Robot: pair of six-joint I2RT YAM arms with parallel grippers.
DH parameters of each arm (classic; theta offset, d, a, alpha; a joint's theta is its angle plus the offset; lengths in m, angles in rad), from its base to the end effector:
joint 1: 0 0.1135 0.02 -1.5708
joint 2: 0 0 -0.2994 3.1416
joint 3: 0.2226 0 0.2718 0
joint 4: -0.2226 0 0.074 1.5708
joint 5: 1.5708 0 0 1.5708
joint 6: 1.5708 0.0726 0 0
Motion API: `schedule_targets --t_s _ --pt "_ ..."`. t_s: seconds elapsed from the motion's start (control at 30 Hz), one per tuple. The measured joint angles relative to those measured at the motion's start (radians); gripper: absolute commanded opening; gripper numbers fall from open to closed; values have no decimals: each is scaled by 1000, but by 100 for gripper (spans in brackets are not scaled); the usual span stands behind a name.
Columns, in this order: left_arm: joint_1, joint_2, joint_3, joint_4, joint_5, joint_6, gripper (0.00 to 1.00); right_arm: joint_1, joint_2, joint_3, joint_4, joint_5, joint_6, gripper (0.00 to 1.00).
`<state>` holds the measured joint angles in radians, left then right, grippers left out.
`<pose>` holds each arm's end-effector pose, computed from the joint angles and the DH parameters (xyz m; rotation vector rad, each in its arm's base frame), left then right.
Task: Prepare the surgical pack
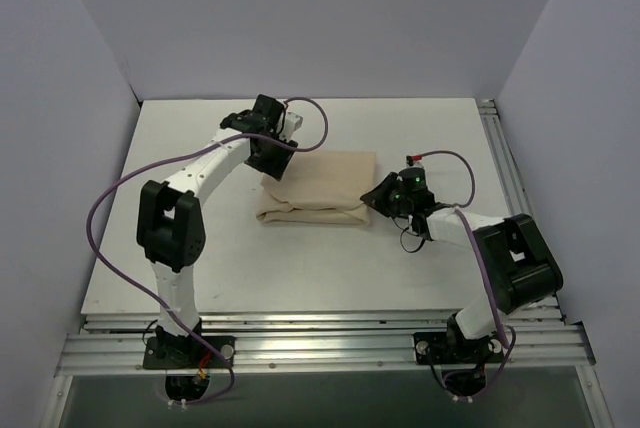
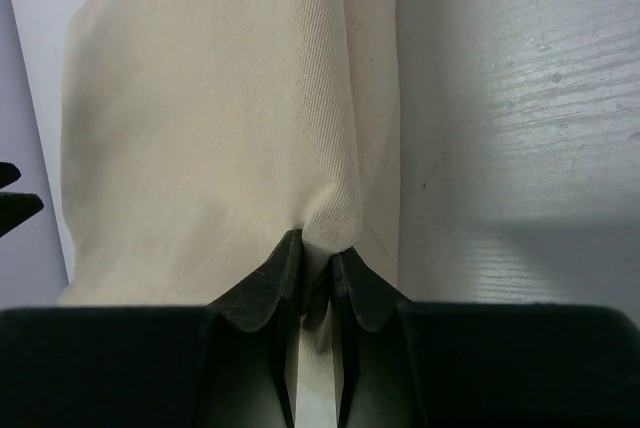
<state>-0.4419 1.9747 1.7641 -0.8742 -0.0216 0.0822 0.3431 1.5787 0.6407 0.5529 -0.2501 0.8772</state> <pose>0.4327 -0.2030 0.2625 0.6818 2.5693 -0.0896 0.3342 0.1385 0.1804 0.3802 2.0591 1.0204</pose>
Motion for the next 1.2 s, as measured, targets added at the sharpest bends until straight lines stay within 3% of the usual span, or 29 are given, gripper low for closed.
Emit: schedule_targets --t_s 0.13,0.33,0.43,0.5,0.6,0.63,0.7,0.93,1.2 --pt "-12 3 0 10 -19 -28 63 5 -9 3 -27 -1 -31 36" --pt "-29 2 -82 76 -73 -26 58 6 -74 66 -249 19 -148 57" --pt "-29 0 -167 97 -96 -24 58 6 -147 148 -397 63 -225 61" --pt "-29 0 -180 108 -100 -24 58 12 -189 218 -470 101 -270 59" --pt "-31 -13 -180 118 -112 -23 58 48 -210 312 -497 161 -328 33" --pt "-31 -15 -180 122 -117 -23 58 70 -203 333 -486 166 -341 13" --pt "-31 -15 -180 125 -132 -23 58 127 -160 367 -438 147 -367 0" --pt "-28 -33 -179 123 -193 -23 59 275 121 397 -191 -6 -375 0" --pt "8 -54 -146 124 -282 -21 60 298 209 324 28 -115 -323 0"
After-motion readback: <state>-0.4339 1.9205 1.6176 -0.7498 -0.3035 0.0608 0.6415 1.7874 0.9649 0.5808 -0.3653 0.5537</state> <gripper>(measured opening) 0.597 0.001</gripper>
